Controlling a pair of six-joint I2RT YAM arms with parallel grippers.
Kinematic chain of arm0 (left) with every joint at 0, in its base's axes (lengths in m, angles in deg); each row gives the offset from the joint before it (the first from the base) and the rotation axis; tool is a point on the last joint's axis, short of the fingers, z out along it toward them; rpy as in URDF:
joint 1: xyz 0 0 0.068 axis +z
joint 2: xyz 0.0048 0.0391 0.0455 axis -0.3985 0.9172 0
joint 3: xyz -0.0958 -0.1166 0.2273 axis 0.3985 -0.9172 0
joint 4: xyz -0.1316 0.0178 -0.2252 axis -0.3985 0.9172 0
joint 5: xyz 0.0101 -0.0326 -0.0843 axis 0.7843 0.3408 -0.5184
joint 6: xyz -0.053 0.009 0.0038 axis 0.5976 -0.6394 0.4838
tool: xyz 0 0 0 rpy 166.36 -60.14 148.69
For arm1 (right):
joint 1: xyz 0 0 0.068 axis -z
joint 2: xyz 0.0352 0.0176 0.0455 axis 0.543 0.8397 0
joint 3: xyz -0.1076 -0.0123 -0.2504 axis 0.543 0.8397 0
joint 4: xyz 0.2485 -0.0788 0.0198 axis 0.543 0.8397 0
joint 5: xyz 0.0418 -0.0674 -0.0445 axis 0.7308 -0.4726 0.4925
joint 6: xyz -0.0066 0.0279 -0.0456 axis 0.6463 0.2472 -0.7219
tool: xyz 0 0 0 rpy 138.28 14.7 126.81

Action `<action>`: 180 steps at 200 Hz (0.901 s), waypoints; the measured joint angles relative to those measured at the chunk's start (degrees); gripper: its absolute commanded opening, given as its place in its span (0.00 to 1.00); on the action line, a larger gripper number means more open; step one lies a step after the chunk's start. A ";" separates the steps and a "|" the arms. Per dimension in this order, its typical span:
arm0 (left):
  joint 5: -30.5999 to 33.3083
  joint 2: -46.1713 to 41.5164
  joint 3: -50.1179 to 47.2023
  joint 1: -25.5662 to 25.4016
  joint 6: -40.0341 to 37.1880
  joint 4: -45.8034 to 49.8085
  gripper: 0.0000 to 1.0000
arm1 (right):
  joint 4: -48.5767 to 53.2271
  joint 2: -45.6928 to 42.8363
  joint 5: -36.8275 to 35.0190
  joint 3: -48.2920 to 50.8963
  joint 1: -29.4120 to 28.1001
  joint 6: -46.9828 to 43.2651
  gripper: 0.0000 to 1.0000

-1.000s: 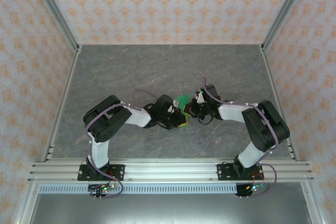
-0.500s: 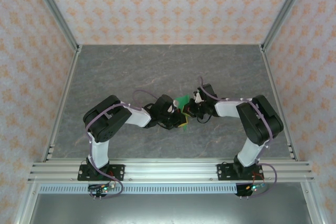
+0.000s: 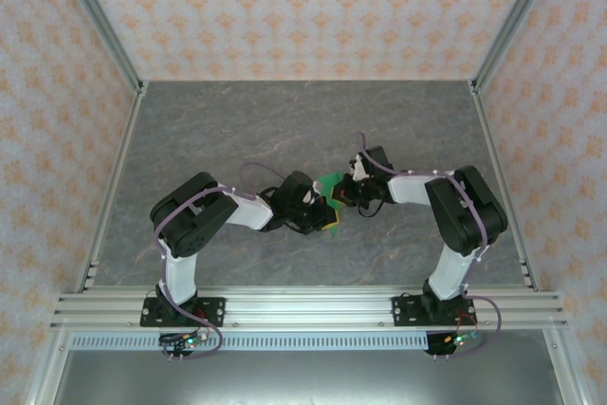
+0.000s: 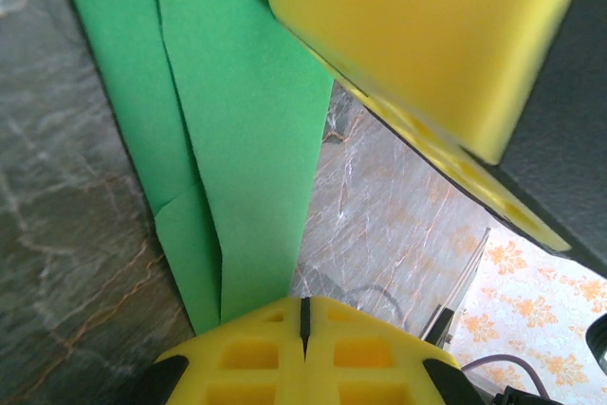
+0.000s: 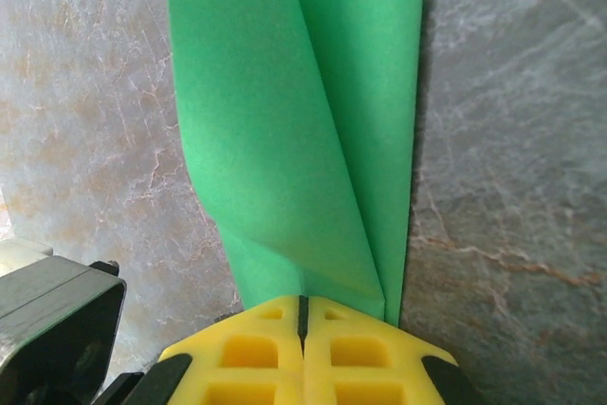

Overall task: Fold a paper plane with a square sheet of paper (fold left side to right side)
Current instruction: Fold the wing for the fifth time at the center of the table.

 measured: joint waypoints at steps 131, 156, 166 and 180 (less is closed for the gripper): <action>0.17 0.00 0.00 0.00 0.00 0.00 0.00 | 8.02 4.79 2.62 -8.04 2.21 -3.74 0.04; 0.20 0.02 0.00 0.00 0.02 -0.02 0.00 | 9.38 5.79 3.37 -9.57 2.62 -4.42 0.04; 0.20 0.02 0.00 0.00 0.02 -0.02 0.00 | 9.77 6.36 3.76 -10.23 2.89 -4.63 0.04; 0.20 0.07 0.00 0.02 0.02 -0.02 0.00 | 10.38 7.04 4.39 -11.13 3.23 -4.92 0.04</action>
